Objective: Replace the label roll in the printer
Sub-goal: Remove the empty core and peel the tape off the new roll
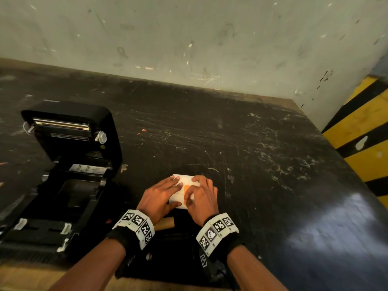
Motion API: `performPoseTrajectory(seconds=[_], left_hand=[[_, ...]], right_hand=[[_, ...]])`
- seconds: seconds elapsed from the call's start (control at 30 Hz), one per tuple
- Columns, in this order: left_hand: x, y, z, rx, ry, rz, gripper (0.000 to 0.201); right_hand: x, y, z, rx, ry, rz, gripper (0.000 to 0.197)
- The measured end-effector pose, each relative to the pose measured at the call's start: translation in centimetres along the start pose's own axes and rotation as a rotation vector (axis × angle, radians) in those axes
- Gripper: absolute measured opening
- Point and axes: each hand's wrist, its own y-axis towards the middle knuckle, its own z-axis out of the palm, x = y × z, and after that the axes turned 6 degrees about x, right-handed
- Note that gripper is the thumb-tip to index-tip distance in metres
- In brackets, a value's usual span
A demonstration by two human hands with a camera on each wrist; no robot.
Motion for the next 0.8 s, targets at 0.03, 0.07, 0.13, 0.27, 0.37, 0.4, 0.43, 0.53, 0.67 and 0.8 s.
performPoseTrajectory(seconds=[0.03,0.07,0.13,0.27,0.37,0.4,0.43,0.53,0.67,0.8], left_hand=[[0.0,0.0,0.0,0.006,0.014,0.004,0.06],[0.0,0.0,-0.1,0.006,0.024,0.008,0.061],[0.0,-0.1,-0.1,0.011,0.02,0.012,0.06],[0.0,-0.1,0.1,0.033,-0.036,-0.017,0.058],[-0.1,-0.1,0.1,0.031,-0.04,-0.01,0.058],[0.0,-0.2,0.1,0.022,-0.035,-0.004,0.058],[0.1,-0.3,0.2,0.015,-0.031,0.001,0.059],[0.1,-0.4,0.3,-0.004,-0.027,0.012,0.06],[0.2,-0.3,0.4,-0.028,-0.029,0.022,0.06],[0.3,-0.4,0.4,-0.021,-0.018,0.027,0.06]], right_hand=[[0.0,-0.2,0.2,-0.005,0.002,-0.002,0.012],[-0.1,-0.2,0.2,-0.017,0.013,-0.01,0.017],[-0.5,-0.1,-0.2,-0.031,0.04,-0.018,0.034],[-0.8,0.0,-0.7,0.007,-0.067,-0.08,0.053],[-0.9,-0.6,-0.2,-0.02,-0.106,-0.125,0.043],[-0.9,-0.7,-0.1,-0.027,-0.104,-0.125,0.041],[-0.9,-0.7,-0.1,-0.032,-0.101,-0.121,0.04],[-0.9,-0.6,0.0,-0.044,-0.068,-0.105,0.038],[-0.7,-0.7,0.7,-0.134,0.011,-0.083,0.018],[-0.9,-0.5,0.6,-0.126,0.031,-0.071,0.033]])
